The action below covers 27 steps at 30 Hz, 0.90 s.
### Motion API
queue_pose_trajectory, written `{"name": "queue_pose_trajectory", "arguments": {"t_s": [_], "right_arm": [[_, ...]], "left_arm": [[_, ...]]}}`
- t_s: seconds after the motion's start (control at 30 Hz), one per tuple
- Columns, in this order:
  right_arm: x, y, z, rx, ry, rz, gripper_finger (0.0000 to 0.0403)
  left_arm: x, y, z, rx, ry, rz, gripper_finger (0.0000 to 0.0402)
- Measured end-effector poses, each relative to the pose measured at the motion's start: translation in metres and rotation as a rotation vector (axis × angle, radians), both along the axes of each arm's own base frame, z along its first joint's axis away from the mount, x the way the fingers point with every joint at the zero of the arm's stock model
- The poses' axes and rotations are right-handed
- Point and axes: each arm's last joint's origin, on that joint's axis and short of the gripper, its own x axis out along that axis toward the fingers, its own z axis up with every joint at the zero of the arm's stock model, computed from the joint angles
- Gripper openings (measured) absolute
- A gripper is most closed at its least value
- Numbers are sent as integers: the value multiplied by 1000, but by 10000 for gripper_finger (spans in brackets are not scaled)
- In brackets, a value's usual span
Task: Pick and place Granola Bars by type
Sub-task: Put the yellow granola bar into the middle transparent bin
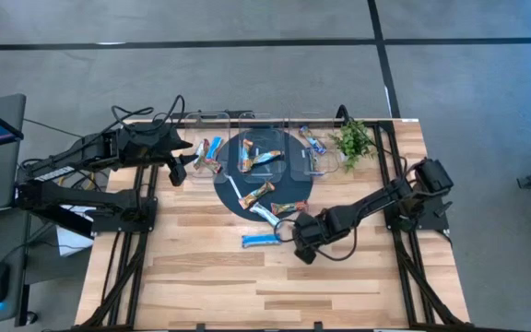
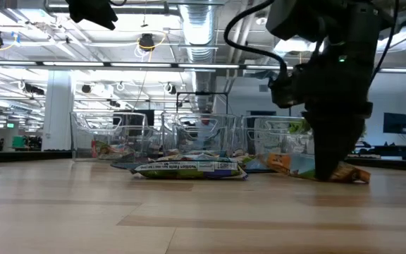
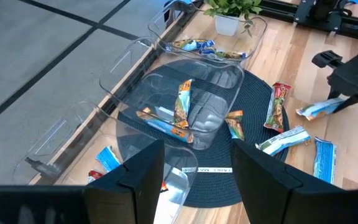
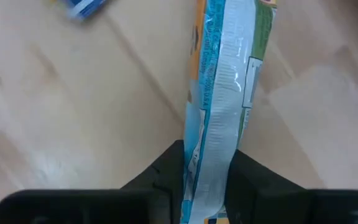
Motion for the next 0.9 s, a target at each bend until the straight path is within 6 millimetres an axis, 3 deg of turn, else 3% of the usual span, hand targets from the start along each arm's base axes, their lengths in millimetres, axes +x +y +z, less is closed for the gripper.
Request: {"name": "queue_pose_trajectory", "arguments": {"t_s": [0.43, 0.67, 0.9], "right_arm": [[6, 6, 6, 42, -91, 72, 72], [13, 6, 46, 100, -338, 173, 72], [15, -23, 102, 113, -620, 128, 66]], "left_arm": [[0, 0, 0, -6, -3, 4, 180], [0, 0, 0, -4, -2, 3, 180], [0, 0, 0, 15, 9, -13, 180]]}}
